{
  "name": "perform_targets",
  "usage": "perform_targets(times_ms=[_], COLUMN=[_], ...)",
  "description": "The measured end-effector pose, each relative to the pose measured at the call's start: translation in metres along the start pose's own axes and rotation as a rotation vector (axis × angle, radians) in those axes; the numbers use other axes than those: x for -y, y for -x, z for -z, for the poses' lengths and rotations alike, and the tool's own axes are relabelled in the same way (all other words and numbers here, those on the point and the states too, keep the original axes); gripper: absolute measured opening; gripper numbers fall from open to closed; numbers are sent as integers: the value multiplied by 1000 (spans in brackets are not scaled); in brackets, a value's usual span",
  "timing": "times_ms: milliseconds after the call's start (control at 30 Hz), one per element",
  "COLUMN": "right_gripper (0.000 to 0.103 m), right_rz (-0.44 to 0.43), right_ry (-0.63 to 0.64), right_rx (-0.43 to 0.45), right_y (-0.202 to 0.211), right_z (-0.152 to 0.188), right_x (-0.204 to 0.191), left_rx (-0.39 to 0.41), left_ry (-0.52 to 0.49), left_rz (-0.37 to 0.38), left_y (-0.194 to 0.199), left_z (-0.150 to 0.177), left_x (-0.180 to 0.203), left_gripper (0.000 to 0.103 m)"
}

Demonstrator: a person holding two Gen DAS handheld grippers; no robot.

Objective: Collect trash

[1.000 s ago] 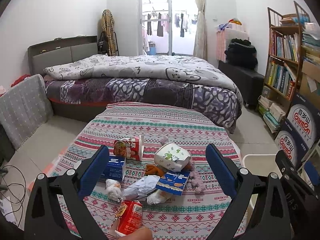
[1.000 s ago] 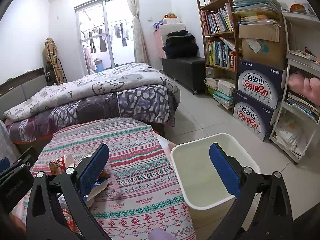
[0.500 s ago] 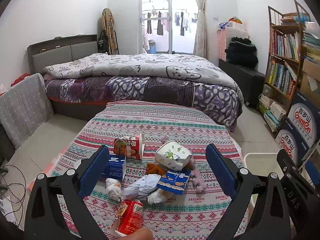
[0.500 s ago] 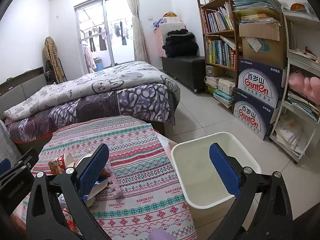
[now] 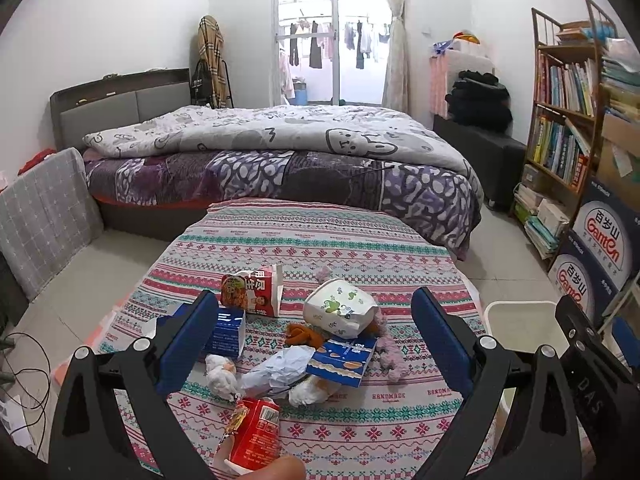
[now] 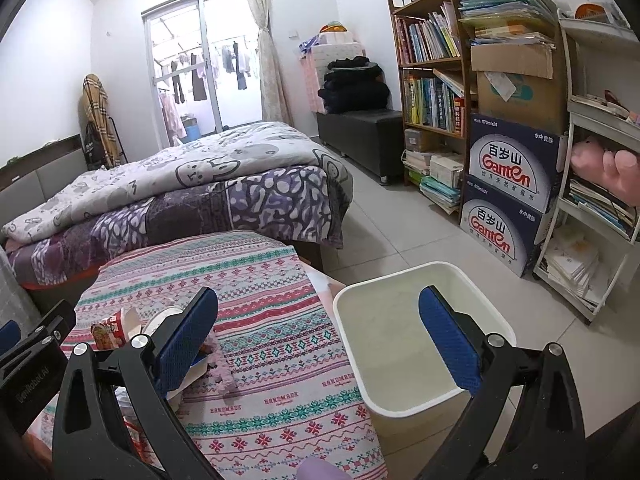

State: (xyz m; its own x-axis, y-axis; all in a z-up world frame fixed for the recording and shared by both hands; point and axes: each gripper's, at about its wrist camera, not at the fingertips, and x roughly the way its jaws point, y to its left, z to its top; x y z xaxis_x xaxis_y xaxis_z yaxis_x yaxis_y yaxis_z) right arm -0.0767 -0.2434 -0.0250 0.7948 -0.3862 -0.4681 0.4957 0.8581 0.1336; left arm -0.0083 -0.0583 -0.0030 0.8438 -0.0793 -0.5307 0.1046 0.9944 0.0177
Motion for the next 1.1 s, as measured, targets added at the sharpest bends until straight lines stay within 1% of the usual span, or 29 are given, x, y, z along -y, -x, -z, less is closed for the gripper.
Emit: perform_targets(times_ms=[433,833,1100], right_gripper=[96,96,96], right_rz=[30,59,63], right_ry=[-8,-35,-37], right_rx=[-12,-28,-34], right_y=[-3,-9,-11], right_z=[-1,0,1], right_x=[13,34,37], left_rx=[-10,-15,-19], left_ry=[-19,-52,-57], left_rz=[16,41,45], left_y=[-3,-6,-7], left_z=[2,6,7], left_x=[13,37,42], left_gripper=[94,94,94])
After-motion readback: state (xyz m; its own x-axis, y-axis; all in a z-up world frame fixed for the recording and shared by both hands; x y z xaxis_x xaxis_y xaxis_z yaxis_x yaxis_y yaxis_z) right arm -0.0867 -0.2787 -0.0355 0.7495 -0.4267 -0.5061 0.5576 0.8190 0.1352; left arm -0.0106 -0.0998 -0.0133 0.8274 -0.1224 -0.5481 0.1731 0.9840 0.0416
